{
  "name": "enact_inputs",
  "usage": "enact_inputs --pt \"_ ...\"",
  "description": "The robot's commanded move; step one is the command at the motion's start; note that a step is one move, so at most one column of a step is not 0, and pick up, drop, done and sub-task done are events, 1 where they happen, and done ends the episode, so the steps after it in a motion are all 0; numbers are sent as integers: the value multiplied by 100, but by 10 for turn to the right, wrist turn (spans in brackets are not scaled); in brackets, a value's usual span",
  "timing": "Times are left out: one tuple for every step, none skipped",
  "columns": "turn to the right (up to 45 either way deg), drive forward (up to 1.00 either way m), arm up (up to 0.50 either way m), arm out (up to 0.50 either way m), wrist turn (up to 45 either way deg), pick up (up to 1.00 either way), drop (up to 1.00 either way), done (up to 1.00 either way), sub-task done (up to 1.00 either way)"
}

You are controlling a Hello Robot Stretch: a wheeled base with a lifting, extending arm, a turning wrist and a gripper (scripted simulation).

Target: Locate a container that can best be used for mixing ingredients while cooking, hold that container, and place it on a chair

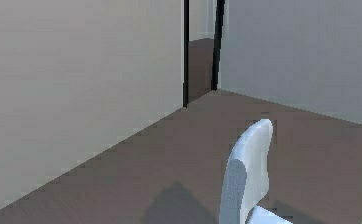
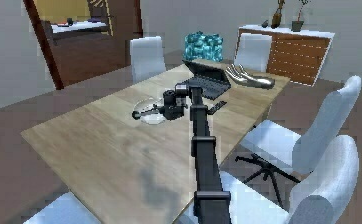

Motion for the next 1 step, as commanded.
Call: enact_inputs --pt "0 0 14 0 0 0 0 0 0"
